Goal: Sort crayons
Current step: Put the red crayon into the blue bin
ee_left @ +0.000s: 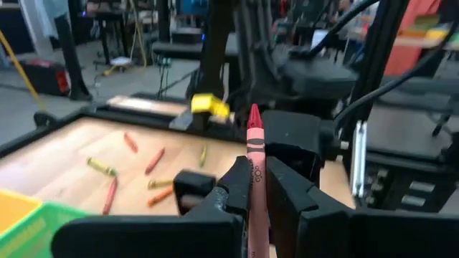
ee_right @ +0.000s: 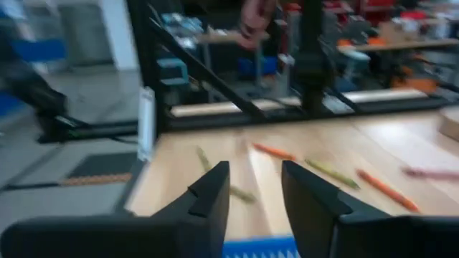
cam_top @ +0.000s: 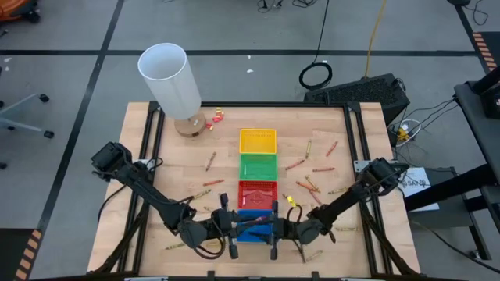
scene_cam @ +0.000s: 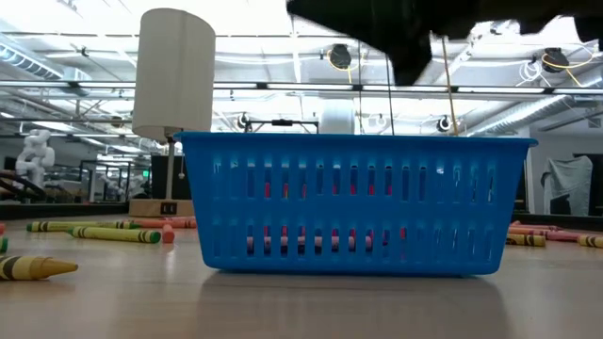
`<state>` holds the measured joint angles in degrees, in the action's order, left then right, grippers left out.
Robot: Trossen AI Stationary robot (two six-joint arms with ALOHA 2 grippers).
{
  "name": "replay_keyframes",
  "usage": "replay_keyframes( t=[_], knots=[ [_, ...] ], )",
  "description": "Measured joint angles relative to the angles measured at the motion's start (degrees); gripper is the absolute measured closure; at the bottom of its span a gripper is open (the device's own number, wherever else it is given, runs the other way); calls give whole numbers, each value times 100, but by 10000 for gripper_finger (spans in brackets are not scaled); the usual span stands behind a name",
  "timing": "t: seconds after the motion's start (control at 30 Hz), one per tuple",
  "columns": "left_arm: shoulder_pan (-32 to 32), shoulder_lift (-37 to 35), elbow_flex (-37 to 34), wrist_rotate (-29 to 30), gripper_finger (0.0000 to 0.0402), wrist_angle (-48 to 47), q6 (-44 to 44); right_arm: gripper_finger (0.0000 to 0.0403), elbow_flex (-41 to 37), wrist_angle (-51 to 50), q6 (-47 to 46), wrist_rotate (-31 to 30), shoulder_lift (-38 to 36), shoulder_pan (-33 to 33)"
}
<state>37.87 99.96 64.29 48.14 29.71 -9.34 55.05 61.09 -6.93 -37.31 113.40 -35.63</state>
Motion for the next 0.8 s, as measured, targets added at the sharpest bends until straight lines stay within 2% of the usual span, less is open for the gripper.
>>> replay_keyframes(
  t=[0.3,0.53,0.67,0.8],
  knots=[
    [0,3,0,-171,374,450,395,239,0,1217,755,183,-11,58],
    [2,352,0,-624,374,1360,840,236,0,1462,772,606,-11,56],
    [2,626,2,-649,374,1929,1277,236,0,1565,833,710,-13,58],
    [-2,682,2,-636,374,1990,1328,236,0,1658,960,755,-13,69]
  ],
)
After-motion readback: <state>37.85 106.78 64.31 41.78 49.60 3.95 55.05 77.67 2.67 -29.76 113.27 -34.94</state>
